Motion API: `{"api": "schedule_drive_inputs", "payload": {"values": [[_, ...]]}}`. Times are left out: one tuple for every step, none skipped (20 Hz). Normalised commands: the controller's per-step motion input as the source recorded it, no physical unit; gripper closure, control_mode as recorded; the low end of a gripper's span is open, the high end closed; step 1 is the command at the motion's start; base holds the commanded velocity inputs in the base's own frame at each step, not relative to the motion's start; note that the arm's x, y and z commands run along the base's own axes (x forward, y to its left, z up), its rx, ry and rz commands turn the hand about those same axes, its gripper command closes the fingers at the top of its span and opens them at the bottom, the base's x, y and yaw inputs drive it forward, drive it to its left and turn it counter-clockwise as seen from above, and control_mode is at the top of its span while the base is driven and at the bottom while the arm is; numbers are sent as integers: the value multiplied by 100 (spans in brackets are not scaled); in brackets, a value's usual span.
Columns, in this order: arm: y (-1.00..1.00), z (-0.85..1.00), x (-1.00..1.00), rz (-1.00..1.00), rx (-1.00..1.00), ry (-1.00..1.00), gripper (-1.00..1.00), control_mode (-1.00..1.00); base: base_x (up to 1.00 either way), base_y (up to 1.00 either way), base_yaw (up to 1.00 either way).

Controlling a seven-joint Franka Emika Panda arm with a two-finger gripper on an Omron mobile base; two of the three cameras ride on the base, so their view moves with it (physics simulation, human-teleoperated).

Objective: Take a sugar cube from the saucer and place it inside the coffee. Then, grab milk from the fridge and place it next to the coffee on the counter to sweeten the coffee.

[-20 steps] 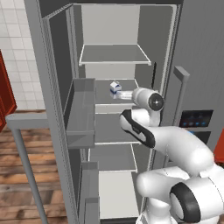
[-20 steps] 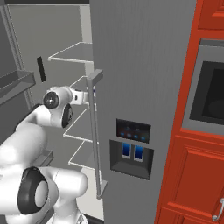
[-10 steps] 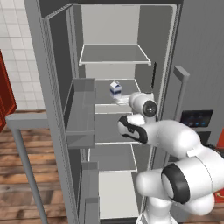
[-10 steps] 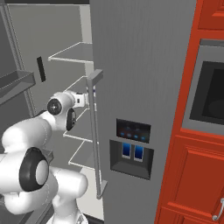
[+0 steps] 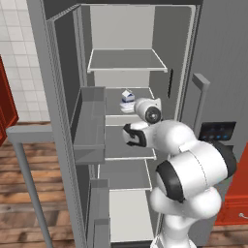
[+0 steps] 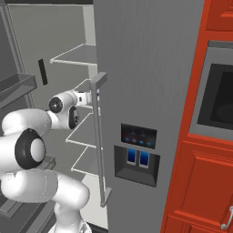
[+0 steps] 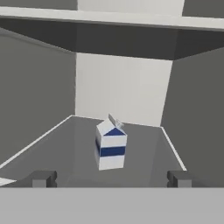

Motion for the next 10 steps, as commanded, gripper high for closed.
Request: {"api": "schedule_drive_inputs", "payload": {"values": [[15,0,35,-3,0,0,-100,-100,0,0,0],[31,0,34,-5,-2,0,-100,-100,0,0,0],[29,0,36,-4,-1,0,-100,-100,0,0,0],[31,0,35,-4,0,0,-100,-100,0,0,0],[24,0,40,-4,0,0,-100,-100,0,0,0],[11,0,42,0,0,0,-100,-100,0,0,0],[0,0,42,0,0,0,-100,-100,0,0,0],[0,0,41,0,0,0,-100,-100,0,0,0],[0,0,39,0,0,0,-100,-100,0,0,0],[0,-3,42,0,0,0,-100,-100,0,0,0]]}}
